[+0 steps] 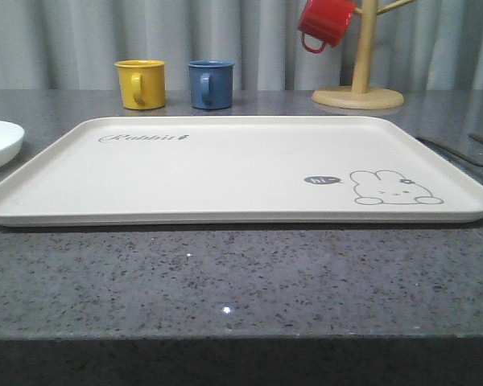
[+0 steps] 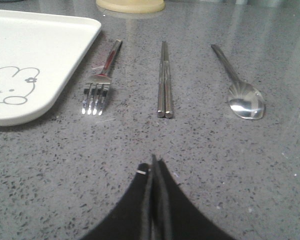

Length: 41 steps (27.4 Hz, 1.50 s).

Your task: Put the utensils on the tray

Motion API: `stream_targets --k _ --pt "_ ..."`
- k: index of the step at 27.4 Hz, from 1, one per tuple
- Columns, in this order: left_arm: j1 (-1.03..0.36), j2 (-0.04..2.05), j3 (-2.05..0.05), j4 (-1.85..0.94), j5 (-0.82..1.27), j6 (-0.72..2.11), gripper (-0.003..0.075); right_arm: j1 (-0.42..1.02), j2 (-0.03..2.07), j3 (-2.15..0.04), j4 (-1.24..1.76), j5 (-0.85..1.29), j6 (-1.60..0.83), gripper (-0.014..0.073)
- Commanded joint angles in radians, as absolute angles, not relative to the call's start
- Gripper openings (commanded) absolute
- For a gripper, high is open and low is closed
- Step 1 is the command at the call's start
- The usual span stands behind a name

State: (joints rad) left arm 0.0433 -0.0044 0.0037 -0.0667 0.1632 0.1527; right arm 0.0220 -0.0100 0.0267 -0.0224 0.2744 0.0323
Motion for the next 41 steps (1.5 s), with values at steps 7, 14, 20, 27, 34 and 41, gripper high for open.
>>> stream_targets --k 7,14,20,27,34,41 --pt "0.045 -0.029 0.005 -0.077 0.080 0.140 -0.0018 0.017 -0.029 0.015 -0.024 0.190 0.024 -0.0031" --pt "0.045 -0.029 0.005 -0.077 0.080 0.140 -0.0018 0.017 -0.029 0.015 -0.024 0.183 0.024 -0.0031" --pt "0.045 -0.029 0.005 -0.077 0.078 0.140 -0.0018 0.017 -0.029 0.015 -0.024 0.122 0.024 -0.0031" --pt "0.045 -0.029 0.005 -0.087 0.023 0.140 -0.0018 0.017 -0.029 0.015 -0.022 0.051 0.024 -0.0031" --pt "0.045 -0.027 -0.021 -0.094 -0.212 0.140 -0.0018 0.017 -0.029 -0.006 -0.006 -0.067 0.024 -0.0031" --pt "0.045 0.020 -0.206 -0.094 -0.107 0.140 -0.0018 0.017 -0.008 -0.205 0.029 0.114 0.024 -0.0064"
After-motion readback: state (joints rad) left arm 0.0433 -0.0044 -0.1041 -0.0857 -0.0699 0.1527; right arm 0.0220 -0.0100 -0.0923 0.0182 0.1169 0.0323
